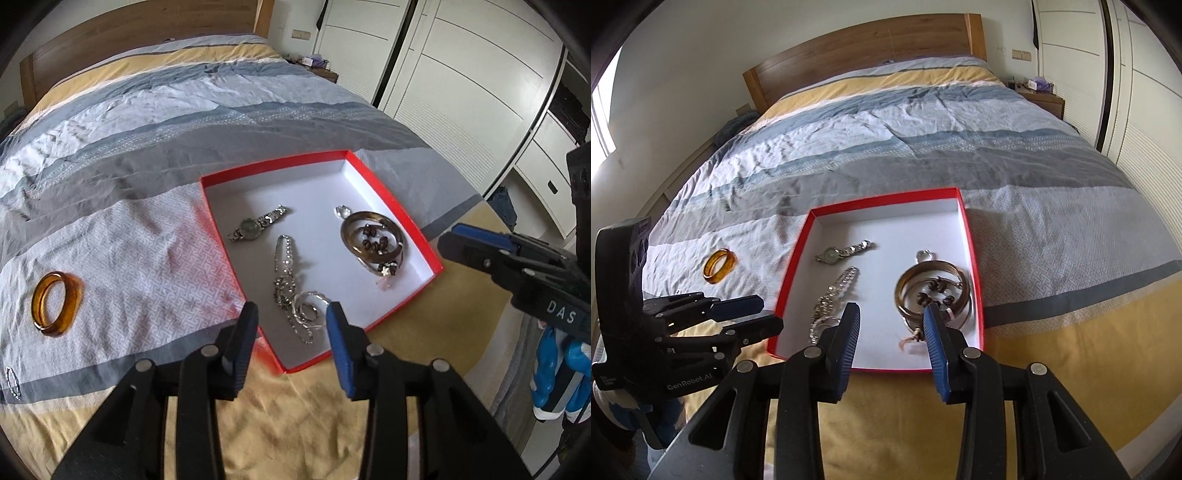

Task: Organize jewelry
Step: 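Open the right tool to drop the brown bangle while the left tool releases the ring into the box, then move both tools toward the twisted silver ring and amber bangle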

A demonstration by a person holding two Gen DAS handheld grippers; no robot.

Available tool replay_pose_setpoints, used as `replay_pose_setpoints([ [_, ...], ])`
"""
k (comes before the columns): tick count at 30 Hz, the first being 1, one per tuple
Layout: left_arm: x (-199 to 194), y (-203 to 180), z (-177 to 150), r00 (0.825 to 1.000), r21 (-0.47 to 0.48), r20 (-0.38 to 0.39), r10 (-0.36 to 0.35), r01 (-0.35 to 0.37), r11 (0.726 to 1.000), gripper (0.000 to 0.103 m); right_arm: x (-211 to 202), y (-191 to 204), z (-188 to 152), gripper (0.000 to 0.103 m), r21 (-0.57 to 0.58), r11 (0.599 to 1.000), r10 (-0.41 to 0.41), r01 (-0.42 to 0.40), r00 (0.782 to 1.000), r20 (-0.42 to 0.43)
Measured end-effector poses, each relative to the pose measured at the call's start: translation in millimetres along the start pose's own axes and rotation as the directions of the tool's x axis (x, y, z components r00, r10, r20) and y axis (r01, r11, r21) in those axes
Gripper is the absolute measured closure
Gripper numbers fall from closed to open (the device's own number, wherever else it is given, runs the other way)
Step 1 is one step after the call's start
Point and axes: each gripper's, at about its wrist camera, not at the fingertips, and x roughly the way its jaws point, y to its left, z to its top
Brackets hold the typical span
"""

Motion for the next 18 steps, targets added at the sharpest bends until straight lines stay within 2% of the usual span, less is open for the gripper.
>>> replay_pose_setpoints([
  [6, -48.7, 24.8, -12.8, 0.997, -0.057, 0.061, 0.044, -0.041, 0.998, 0.066, -23.4, 29.8, -1.4, 0.063, -0.042, 0.999, 0.005, -0.005, 1.000, 0.022],
  [11, -91.4, 55.8, -26.5, 0.987, -0.123, 0.110, 0.120, -0.107, 0.987, 0.066, -38.3, 66.1, -4.8, 0.061, -0.093, 0.996, 0.013, -0.009, 0.999, 0.041],
  [18, -155.0, 112.1, -51.6, 0.952, -0.235, 0.155, 0.264, -0.224, 0.946, 0.066, -51.0, 120.1, -8.8, 0.052, -0.159, 0.987, 0.028, -0.017, 0.997, 0.069],
])
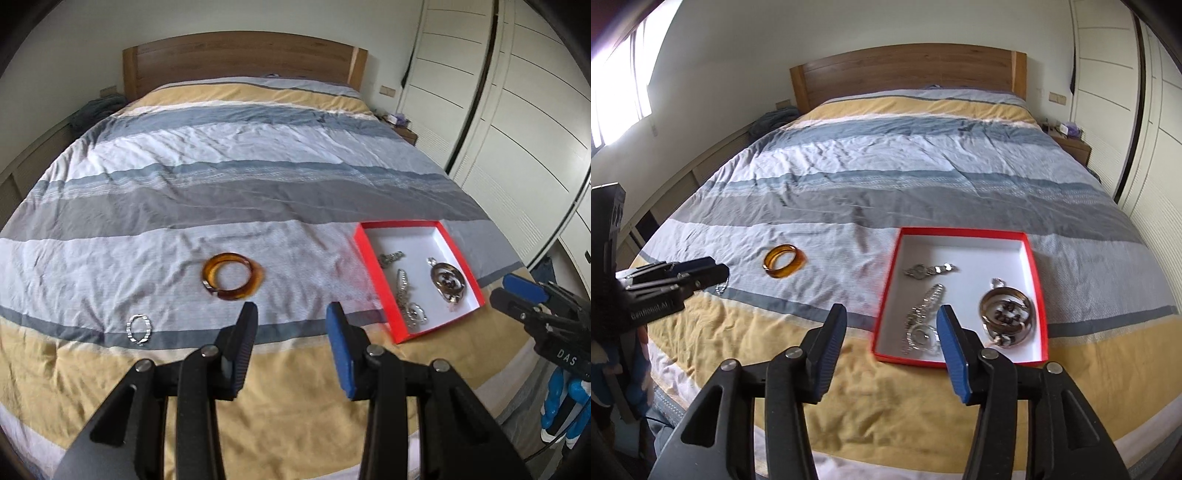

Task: Organize jewelry
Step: 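Move both tools toward the twisted silver ring and amber bangle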

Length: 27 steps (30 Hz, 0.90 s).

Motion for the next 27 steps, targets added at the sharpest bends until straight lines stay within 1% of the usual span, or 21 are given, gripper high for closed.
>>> replay_pose_setpoints([
  [3, -14.4, 33.3, -3.7, 0.998, -0.046, 0.019, 0.059, -0.058, 0.997, 0.066, 0.8, 21.1, 0.8, 0.051, -0.030, 0.999, 0.016, -0.016, 1.000, -0.001],
  [6, -23.0, 66.6, -8.7, 0.994, -0.094, 0.022, 0.103, -0.100, 0.991, 0.066, 4.9, 40.2, 0.7, 0.051, -0.062, 0.997, 0.034, -0.034, 0.999, -0.008],
  [11, -26.3, 113.7, -19.4, 0.989, -0.160, 0.013, 0.149, -0.145, 0.976, 0.066, 19.0, 65.2, 2.9, 0.051, -0.107, 0.992, 0.057, -0.059, 0.998, -0.028],
  [15, -19.3, 146.6, -29.8, 0.984, -0.198, -0.007, 0.177, -0.175, 0.964, 0.066, 38.1, 78.0, 7.8, 0.051, -0.128, 0.989, 0.073, -0.079, 0.996, -0.050],
  [20, 1.8, 180.7, -44.7, 0.982, -0.250, -0.050, 0.180, -0.187, 0.950, 0.066, 78.0, 94.1, 20.6, 0.051, -0.139, 0.984, 0.098, -0.109, 0.992, -0.084],
  [27, 55.0, 200.1, -56.8, 0.984, -0.258, -0.117, 0.137, -0.163, 0.952, 0.066, 148.3, 116.5, 40.2, 0.051, -0.105, 0.979, 0.157, -0.172, 0.978, -0.140],
])
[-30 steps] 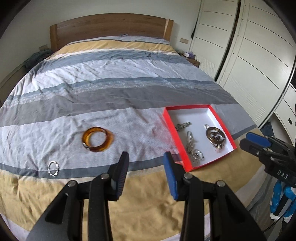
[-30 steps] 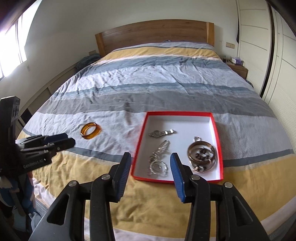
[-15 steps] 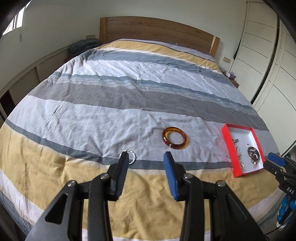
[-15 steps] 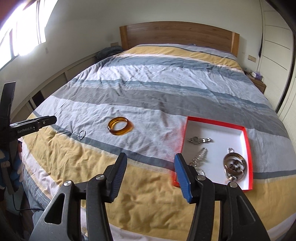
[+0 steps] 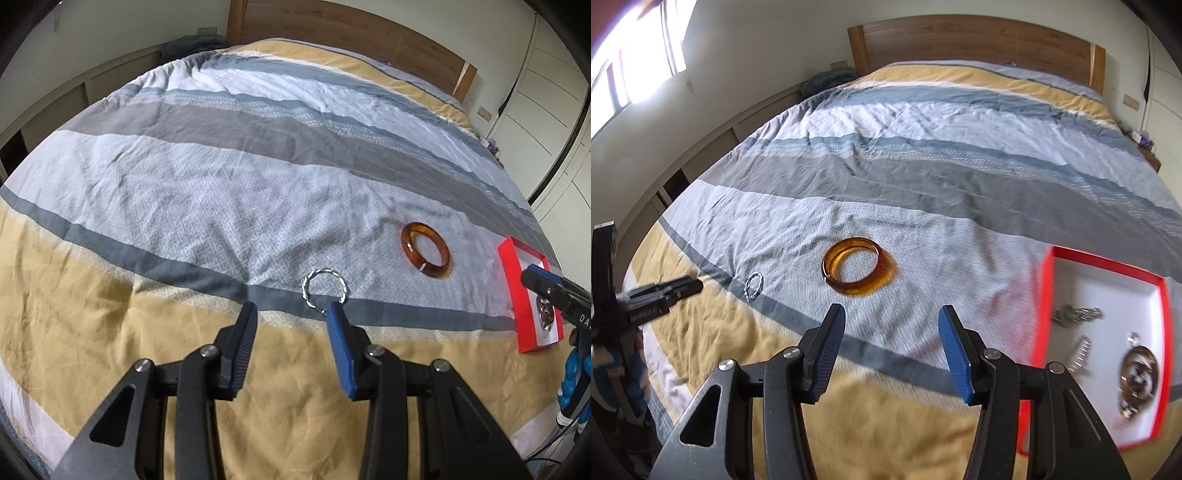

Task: Organize jewelry
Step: 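Move both tools toward the twisted silver ring and amber bangle, then grasp the twisted silver ring with the left tool while the right tool grasps the amber bangle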

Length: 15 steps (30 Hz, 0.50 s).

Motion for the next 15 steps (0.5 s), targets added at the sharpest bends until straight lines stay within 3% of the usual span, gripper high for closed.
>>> replay_pose_setpoints([
  [8, 57.5, -8.7, 12.4, 0.998, 0.056, -0.050, -0.026, 0.029, 0.998, 0.067, 77.7, 8.1, 20.8, 0.052, 0.016, 0.999, 0.042, -0.041, 0.998, -0.048],
  [13, 85.3, -18.4, 12.1, 0.997, 0.143, -0.073, 0.024, -0.013, 0.990, 0.075, 116.8, 6.1, 26.2, 0.054, 0.028, 0.999, 0.033, -0.031, 0.997, -0.077],
  [15, 90.0, -24.8, 14.9, 0.997, 0.178, -0.069, 0.035, -0.022, 0.984, 0.083, 131.1, 3.3, 26.7, 0.055, 0.035, 0.999, 0.026, -0.023, 0.996, -0.090],
])
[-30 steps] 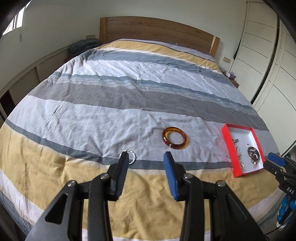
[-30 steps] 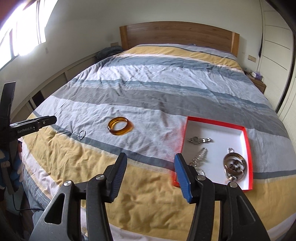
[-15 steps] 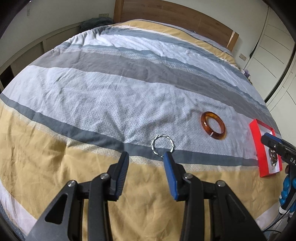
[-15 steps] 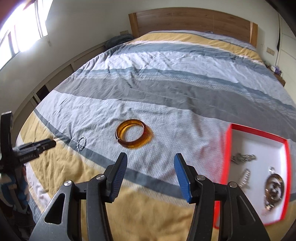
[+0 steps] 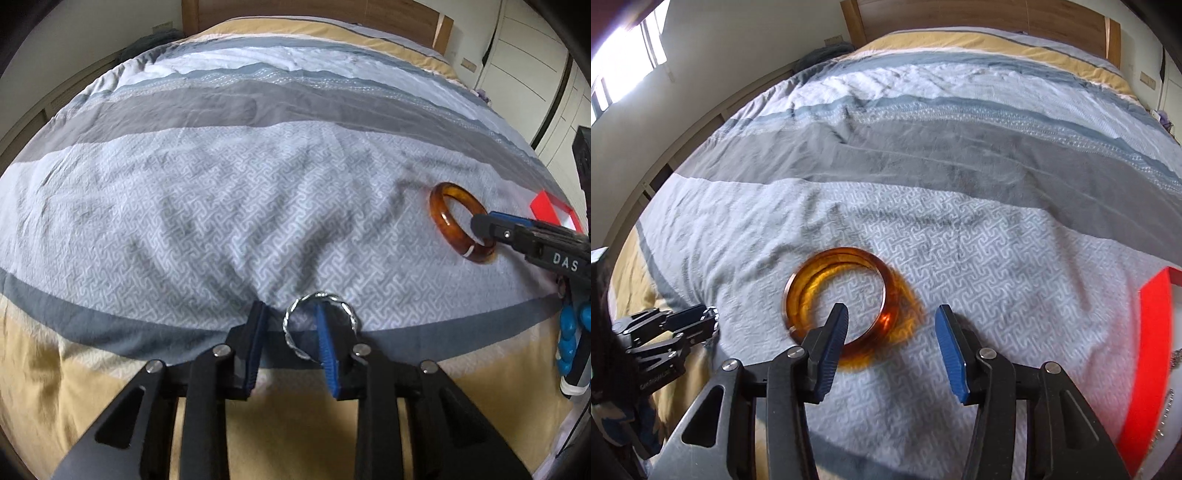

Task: Organize jewelry
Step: 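Grasp the twisted silver ring with the left tool while the right tool grasps the amber bangle, then carry the twisted ring and amber bangle in both tools over the red box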

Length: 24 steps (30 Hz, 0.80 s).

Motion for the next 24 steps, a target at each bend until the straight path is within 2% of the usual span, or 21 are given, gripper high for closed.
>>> replay_pose_setpoints([
  [2, 3.4, -4.1, 5.3, 1.000, 0.017, 0.010, 0.004, -0.005, 1.000, 0.095, 9.7, -0.1, 0.5, 0.056, -0.003, 1.000, -0.009, 0.009, 1.000, -0.002],
  [5, 7.8, -11.7, 11.4, 0.999, 0.035, 0.032, 0.025, -0.026, 0.999, 0.097, 15.6, 4.2, 1.4, 0.068, -0.025, 1.000, -0.018, 0.018, 1.000, 0.005],
  [6, 8.0, -13.6, 12.4, 0.999, 0.032, 0.039, 0.030, -0.032, 0.999, 0.098, 16.2, 5.6, 1.5, 0.084, -0.033, 0.999, -0.016, 0.016, 1.000, 0.005],
  [7, 7.2, -13.8, 12.7, 0.999, 0.024, 0.045, 0.030, -0.031, 0.999, 0.098, 16.3, 6.3, 1.5, 0.091, -0.037, 0.999, -0.020, 0.020, 1.000, 0.003],
  [14, -17.8, -12.0, 10.3, 0.997, -0.036, 0.079, -0.014, 0.017, 0.999, 0.098, -10.3, 11.3, -6.1, 0.093, -0.054, 0.998, -0.018, 0.020, 0.999, 0.037],
  [24, -69.8, -67.3, 10.9, 0.989, 0.027, 0.125, -0.082, 0.079, 0.997, 0.098, -102.2, -5.3, -22.4, 0.093, -0.018, 0.998, -0.054, 0.057, 0.990, 0.129],
])
